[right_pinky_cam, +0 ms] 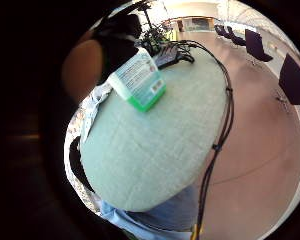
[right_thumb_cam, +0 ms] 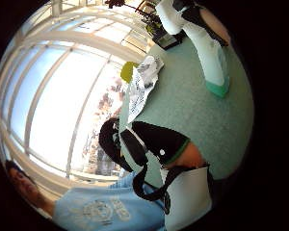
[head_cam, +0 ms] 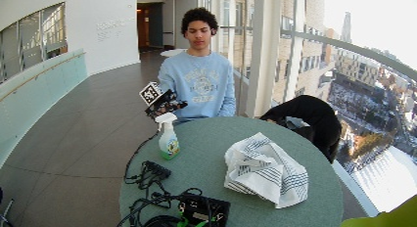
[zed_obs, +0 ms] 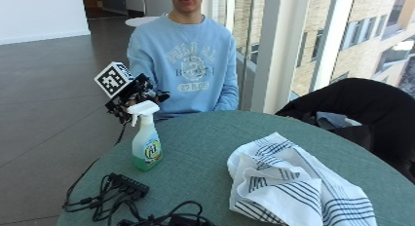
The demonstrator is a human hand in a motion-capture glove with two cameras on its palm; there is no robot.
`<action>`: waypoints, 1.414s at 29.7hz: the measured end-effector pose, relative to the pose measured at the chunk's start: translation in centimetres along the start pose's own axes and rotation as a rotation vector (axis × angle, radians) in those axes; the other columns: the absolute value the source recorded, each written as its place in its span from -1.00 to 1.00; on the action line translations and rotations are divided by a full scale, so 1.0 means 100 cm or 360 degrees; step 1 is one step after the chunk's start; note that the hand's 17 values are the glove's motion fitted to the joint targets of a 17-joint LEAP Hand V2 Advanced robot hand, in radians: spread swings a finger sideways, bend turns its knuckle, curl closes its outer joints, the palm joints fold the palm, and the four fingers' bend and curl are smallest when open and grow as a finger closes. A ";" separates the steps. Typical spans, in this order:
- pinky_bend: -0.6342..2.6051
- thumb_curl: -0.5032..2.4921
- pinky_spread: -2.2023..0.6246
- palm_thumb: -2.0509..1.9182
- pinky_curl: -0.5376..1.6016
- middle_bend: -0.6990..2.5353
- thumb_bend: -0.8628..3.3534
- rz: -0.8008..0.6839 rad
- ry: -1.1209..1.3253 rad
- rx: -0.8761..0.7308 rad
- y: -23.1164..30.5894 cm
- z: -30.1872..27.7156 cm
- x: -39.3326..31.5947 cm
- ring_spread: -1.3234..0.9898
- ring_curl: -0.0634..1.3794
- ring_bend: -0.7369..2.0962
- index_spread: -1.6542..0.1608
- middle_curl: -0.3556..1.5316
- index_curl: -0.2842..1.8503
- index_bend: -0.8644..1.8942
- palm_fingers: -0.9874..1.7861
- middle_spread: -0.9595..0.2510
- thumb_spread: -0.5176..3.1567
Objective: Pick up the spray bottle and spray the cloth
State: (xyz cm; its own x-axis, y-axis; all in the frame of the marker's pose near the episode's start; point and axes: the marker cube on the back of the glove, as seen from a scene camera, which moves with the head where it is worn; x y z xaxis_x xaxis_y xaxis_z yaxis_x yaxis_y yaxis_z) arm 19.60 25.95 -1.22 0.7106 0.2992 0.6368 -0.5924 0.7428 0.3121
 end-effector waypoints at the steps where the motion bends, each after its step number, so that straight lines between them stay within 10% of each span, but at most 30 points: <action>1: -0.48 -0.48 0.74 0.22 -0.19 -0.44 -0.60 0.0034 -0.0033 -0.0006 -0.003 0.002 0.006 0.16 -0.53 -0.32 0.37 -0.25 -0.46 -0.28 0.09 0.51 -0.18; 18: -0.45 -0.46 0.74 0.28 -0.17 -0.44 -0.60 0.0262 -0.0351 0.0028 -0.055 0.054 0.036 0.16 -0.49 -0.28 0.42 -0.23 -0.48 -0.27 0.15 0.53 -0.19; 42: -0.47 -0.36 0.73 0.52 -0.18 -0.43 -0.54 -0.0069 -0.0524 0.0071 -0.079 0.078 0.016 0.09 -0.38 -0.11 0.47 -0.23 -0.45 -0.27 0.36 0.48 -0.25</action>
State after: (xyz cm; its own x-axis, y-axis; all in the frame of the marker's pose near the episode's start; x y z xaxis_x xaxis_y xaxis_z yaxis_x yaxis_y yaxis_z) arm 22.44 15.95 2.81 0.5791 0.0530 0.8135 -0.5854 0.7215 0.3698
